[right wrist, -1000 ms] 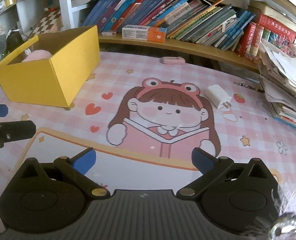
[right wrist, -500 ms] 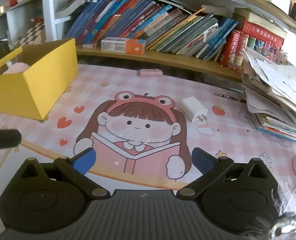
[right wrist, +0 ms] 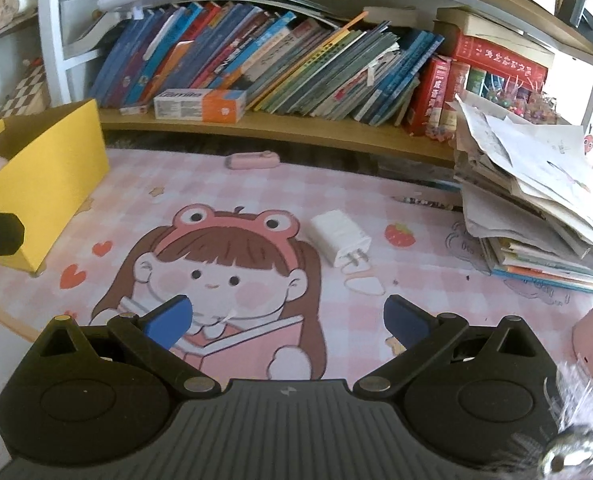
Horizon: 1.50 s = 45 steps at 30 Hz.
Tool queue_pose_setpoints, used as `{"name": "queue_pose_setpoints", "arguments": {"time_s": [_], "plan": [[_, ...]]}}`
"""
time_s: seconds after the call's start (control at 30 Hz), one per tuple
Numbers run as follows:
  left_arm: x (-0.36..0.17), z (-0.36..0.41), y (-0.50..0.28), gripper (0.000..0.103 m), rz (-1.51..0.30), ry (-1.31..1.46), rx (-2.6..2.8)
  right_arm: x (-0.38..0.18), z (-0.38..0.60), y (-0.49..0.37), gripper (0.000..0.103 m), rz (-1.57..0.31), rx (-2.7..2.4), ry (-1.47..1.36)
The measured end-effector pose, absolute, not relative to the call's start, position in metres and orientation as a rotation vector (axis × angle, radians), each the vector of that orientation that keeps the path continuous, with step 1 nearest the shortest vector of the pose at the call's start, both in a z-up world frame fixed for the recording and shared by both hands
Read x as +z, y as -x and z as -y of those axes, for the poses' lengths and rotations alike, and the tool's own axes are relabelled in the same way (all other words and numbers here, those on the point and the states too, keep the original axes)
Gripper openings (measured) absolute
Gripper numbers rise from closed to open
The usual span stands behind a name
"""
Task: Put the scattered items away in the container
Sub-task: 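Move the left tool to the pink eraser while the right tool approaches the white charger plug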
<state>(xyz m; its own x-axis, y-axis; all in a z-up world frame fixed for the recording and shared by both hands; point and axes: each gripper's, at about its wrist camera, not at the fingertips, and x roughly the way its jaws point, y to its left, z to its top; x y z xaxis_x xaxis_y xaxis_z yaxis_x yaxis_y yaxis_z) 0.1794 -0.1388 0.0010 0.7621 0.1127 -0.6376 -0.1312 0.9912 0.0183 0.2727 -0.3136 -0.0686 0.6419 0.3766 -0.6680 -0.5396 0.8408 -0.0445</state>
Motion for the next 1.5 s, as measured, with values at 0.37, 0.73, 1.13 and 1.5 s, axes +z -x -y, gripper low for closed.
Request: {"name": "queue_pose_setpoints", "arguments": {"time_s": [0.37,0.73,1.13,1.5], "plan": [[0.013,0.144,-0.238,0.094,-0.644,-0.047,0.115,-0.066,0.308,-0.313,0.103,-0.668,0.557,0.229],[0.001,0.143,-0.288,0.094,-0.661,-0.076,0.103,-0.081,0.298,-0.354,0.103,-0.7,0.579,0.243],[-0.044,0.124,-0.349,0.094,-0.689,-0.031,0.127,-0.107,0.294,-0.385,0.1,-0.752,0.599,0.257],[-0.086,0.123,-0.41,0.093,-0.71,-0.065,0.108,-0.126,0.295,-0.399,0.085,-0.794,0.592,0.266]]}}
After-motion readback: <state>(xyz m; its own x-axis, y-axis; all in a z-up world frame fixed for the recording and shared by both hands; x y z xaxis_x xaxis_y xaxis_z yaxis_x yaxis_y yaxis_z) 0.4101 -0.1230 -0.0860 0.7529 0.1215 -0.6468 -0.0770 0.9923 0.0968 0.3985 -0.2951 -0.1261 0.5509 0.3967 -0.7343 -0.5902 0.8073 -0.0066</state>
